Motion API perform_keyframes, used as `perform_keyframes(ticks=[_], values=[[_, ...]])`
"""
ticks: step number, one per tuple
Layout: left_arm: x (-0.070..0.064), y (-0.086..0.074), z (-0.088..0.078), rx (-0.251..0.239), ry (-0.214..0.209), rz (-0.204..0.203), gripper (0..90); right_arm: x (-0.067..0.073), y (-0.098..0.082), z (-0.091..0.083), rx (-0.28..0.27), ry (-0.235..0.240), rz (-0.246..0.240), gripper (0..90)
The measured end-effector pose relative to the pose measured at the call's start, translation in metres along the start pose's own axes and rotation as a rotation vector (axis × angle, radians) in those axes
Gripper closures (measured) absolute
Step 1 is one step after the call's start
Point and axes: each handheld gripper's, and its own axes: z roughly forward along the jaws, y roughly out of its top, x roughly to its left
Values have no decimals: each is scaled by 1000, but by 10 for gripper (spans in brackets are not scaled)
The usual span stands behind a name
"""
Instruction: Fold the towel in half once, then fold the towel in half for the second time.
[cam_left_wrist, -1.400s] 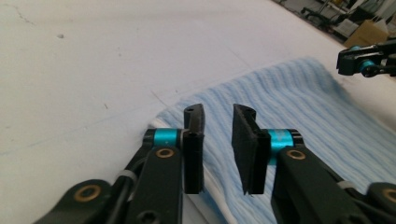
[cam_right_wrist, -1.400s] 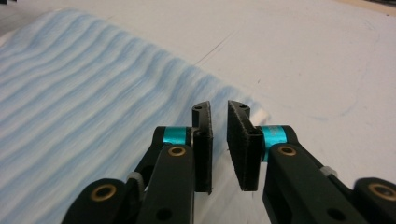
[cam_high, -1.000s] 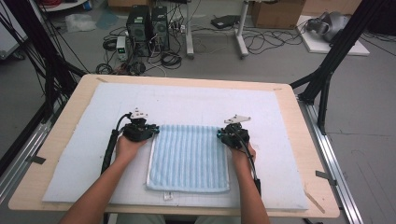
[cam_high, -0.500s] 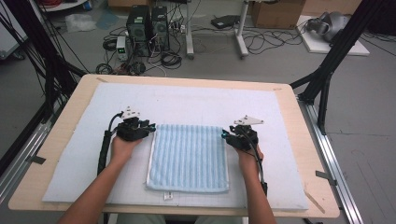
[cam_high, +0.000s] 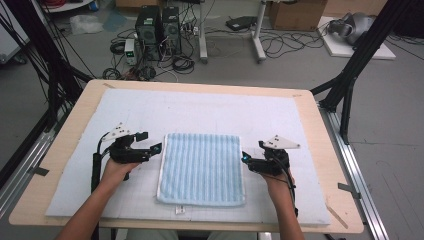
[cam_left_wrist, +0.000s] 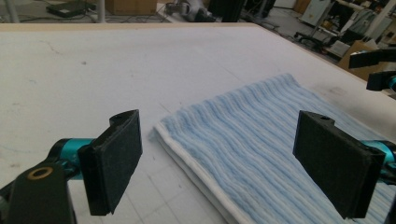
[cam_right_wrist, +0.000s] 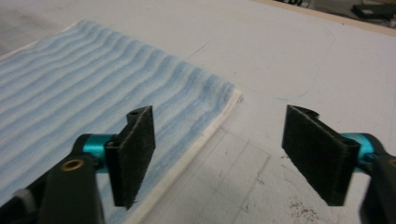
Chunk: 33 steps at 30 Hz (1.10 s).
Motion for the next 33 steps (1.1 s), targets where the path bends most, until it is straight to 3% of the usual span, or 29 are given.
perform_keyframes(ticks=[2, 5, 11, 22, 28, 33], values=[[-2, -5, -3, -11, 1, 1, 160, 2, -5, -4, -13, 5, 6, 168], [-4, -8, -3, -3, 12, 1, 160, 3, -9, -6, -14, -23, -24, 120], [-4, -7, -5, -25, -15, -3, 160, 5, -9, -12, -53, -37, -40, 118], [0, -7, -5, -19, 7, -5, 161, 4, -10, -11, -50, -37, -27, 117], [4, -4, -4, -30, 8, -21, 161, 1, -12, -14, -45, -43, -21, 117], [11, -3, -4, -9, 3, -69, 161, 0, -13, -13, -37, -44, -20, 117]])
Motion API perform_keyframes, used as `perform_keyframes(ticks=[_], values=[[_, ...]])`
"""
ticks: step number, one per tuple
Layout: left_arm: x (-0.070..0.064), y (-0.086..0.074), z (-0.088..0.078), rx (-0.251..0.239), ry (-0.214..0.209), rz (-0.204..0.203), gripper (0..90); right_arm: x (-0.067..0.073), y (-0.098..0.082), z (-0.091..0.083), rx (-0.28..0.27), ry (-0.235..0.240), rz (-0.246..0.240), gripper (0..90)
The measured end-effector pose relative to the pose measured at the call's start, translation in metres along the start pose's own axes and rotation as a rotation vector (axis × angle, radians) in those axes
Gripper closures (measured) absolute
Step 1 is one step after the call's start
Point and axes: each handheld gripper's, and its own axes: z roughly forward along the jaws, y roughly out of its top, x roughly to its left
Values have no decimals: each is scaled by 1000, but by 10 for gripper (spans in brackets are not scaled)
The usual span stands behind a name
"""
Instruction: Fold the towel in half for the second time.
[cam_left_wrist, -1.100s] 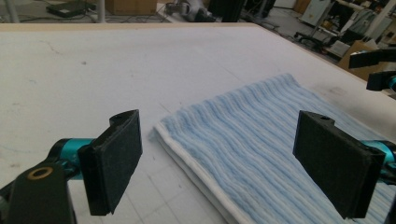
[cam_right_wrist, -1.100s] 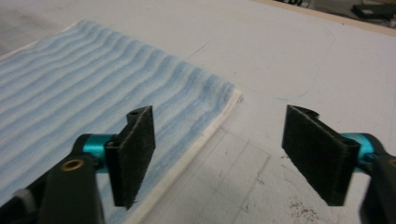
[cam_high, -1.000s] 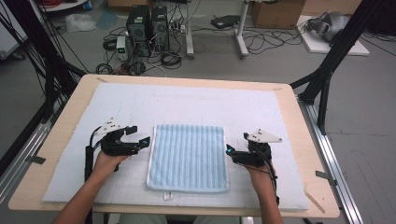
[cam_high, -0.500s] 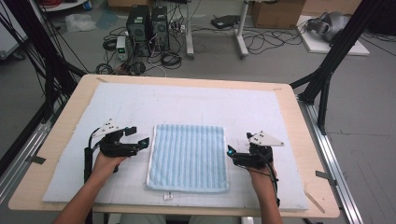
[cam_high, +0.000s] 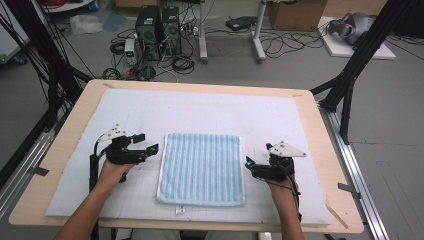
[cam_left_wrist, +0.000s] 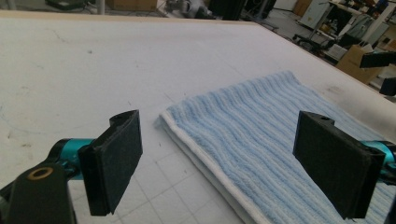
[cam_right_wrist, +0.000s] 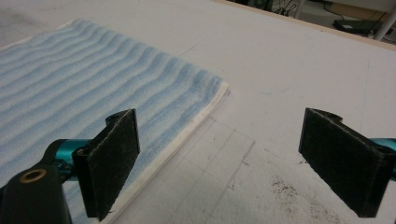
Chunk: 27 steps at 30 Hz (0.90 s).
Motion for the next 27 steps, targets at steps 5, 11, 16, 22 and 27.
perform_keyframes(ticks=[5, 11, 16, 22, 27], values=[[2, 0, 1, 13, 7, -5, 161, 1, -1, 2, 8, 4, -2, 117], [4, 1, 7, 45, 30, 12, 188, 2, 0, 2, 7, 16, -1, 117], [10, 7, 14, 61, 75, 2, 216, 2, 1, 4, 2, 24, 4, 117], [15, 21, 33, 97, 116, 31, 257, 2, 2, 5, 5, 30, 10, 117], [16, 21, 51, 156, 119, 48, 309, 2, 1, 6, 7, 36, 22, 117]])
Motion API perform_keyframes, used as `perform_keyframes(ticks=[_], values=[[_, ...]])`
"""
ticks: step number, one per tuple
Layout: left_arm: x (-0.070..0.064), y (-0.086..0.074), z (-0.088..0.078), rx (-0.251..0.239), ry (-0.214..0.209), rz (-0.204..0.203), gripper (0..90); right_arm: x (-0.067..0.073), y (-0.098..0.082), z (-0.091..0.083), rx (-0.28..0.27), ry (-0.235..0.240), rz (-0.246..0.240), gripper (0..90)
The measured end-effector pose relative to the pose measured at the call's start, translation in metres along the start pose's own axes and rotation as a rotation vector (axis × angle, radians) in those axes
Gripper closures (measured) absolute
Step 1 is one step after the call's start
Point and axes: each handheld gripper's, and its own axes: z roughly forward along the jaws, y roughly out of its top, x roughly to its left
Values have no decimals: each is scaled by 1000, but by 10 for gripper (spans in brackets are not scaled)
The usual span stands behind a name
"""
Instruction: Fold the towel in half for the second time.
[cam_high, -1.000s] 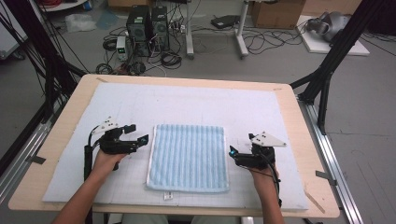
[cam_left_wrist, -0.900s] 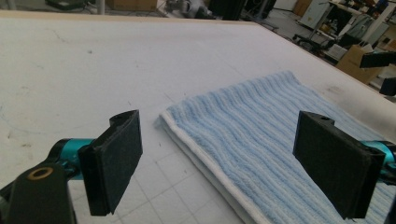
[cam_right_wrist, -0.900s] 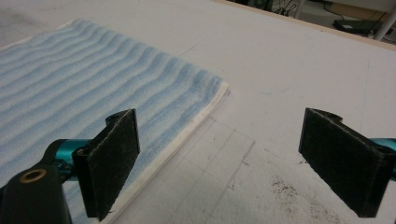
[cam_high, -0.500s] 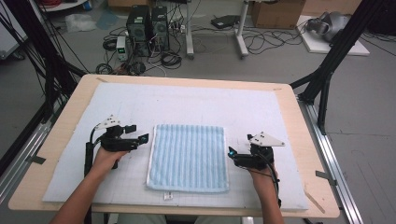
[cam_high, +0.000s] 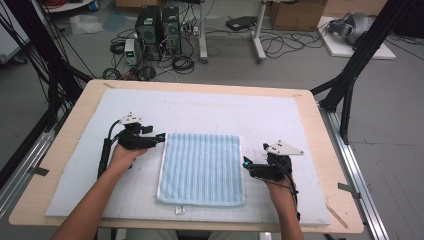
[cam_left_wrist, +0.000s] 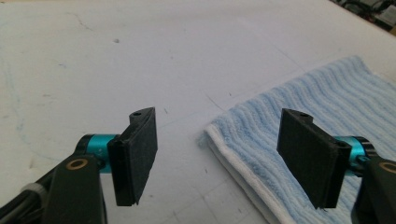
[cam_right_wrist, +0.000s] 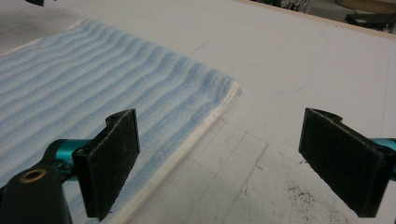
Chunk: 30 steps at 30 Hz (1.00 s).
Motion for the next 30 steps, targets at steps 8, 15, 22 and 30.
perform_keyframes(ticks=[8, 15, 22, 30], values=[[-3, 2, 28, 96, 8, 30, 423, 0, 0, 1, 7, 7, -1, 117], [-12, 0, 34, 137, -13, 134, 705, 0, -1, 2, 15, 8, 1, 117], [-15, -1, 35, 135, -21, 148, 845, 1, -2, 5, 32, 23, 2, 118], [-11, -1, 34, 128, -38, 106, 849, 5, 6, 11, 31, 56, 2, 117]])
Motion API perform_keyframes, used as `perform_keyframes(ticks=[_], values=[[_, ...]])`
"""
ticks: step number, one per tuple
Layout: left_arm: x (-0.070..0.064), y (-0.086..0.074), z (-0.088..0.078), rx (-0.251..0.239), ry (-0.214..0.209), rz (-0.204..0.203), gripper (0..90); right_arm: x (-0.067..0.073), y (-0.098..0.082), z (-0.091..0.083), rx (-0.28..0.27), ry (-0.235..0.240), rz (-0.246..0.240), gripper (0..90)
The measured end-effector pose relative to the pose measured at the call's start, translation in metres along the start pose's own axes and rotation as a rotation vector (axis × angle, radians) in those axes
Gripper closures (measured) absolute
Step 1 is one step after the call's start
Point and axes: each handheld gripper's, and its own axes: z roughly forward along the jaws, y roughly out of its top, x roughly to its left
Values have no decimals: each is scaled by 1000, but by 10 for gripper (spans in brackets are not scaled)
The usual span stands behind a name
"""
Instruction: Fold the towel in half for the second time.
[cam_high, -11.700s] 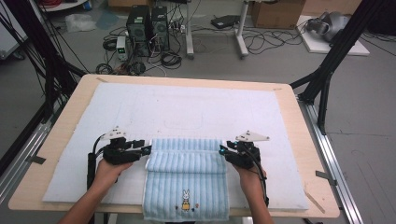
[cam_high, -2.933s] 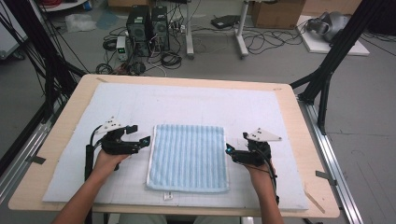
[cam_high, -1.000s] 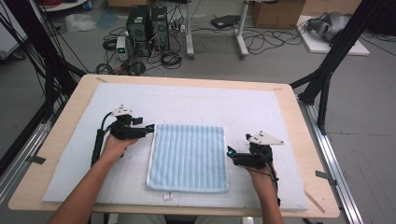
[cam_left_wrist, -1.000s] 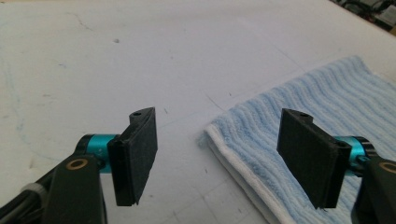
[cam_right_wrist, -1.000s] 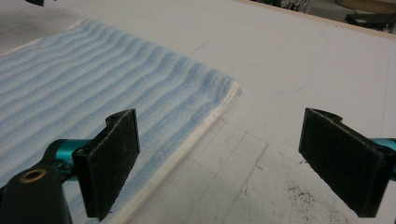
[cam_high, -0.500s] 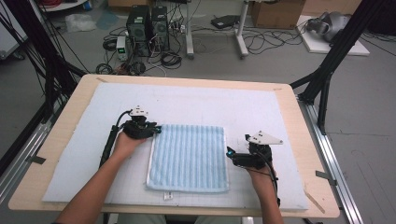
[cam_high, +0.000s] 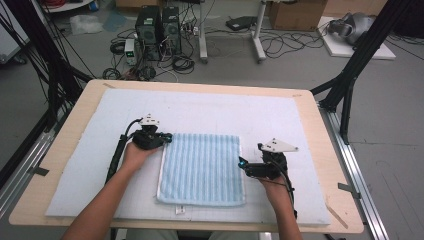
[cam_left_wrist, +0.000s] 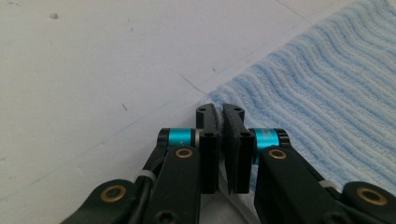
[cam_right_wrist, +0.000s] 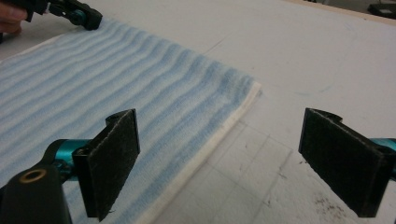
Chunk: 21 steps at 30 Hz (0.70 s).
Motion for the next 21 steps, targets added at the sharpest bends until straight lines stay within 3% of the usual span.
perform_keyframes(ticks=[5, 11, 14, 19, 21], values=[[2, 0, -1, -2, -12, -10, 849, -1, 11, 12, 44, 8, -7, 134], [3, 0, -1, -1, -18, -15, 848, -6, 32, 41, 102, 38, -18, 294], [3, -1, -1, -3, -19, -16, 849, -12, 38, 58, 155, 27, -2, 410], [3, -1, -1, -1, -19, -16, 848, -23, 42, 83, 230, -40, 9, 435], [3, -1, -1, -2, -19, -18, 849, -26, 42, 89, 244, -44, 23, 461]])
